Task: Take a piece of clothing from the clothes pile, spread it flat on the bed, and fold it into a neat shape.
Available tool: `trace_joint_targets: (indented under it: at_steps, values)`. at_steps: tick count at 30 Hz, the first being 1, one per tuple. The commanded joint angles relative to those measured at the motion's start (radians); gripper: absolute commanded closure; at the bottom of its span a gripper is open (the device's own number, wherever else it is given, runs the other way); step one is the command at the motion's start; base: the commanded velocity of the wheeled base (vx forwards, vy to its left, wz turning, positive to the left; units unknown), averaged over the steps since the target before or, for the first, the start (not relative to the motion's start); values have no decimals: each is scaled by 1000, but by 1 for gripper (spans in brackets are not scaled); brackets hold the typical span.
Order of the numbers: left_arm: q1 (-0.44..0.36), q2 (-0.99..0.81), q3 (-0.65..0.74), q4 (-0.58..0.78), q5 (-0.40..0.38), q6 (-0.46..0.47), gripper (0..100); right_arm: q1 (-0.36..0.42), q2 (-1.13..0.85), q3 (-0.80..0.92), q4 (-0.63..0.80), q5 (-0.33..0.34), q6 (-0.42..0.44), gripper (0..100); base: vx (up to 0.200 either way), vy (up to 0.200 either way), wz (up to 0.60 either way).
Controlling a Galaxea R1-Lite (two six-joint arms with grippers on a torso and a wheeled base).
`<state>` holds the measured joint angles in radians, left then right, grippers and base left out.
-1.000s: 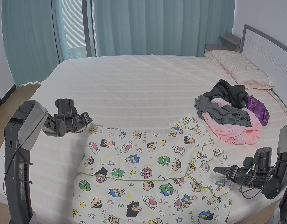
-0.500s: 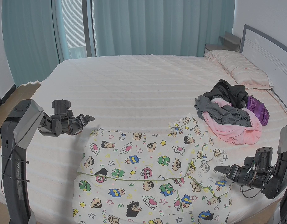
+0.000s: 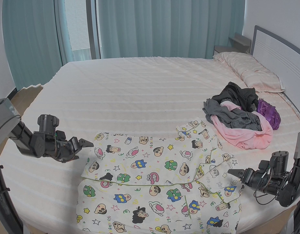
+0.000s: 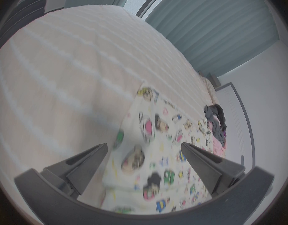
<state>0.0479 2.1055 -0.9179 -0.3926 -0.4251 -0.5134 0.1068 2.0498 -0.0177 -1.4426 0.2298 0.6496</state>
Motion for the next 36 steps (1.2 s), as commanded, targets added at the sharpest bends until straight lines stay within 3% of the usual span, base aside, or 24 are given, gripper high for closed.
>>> trace_joint_targets:
  at_steps: [1, 8, 15, 22, 27, 31, 36]
  values:
    - [-23, -303, 352, -65, -34, -5, 0, -9, -26, 18, -1, -52, -7, 0, -200, 0, 0]
    - [-54, -360, 580, -157, -30, -48, 0, 2, -28, 18, -1, -55, -7, 0, -200, 0, 0]
    - [-79, -360, 692, -189, -6, -68, 0, 4, -26, 18, 1, -55, -7, 0, -143, 0, 0]
    - [-168, -337, 734, -233, 92, -215, 0, 10, -25, 18, 1, -53, -5, 0, 0, 0, 0]
    - [-293, -167, 743, -390, 302, -320, 0, 25, -26, 18, 2, -58, -2, 0, 0, 0, 0]
    - [-367, -107, 818, -582, 364, -370, 0, 27, -30, 18, 1, -61, -1, 0, 0, 0, 0]
    - [-376, 21, 830, -712, 456, -375, 0, 27, -31, 18, 1, -61, -2, 0, 0, 0, 0]
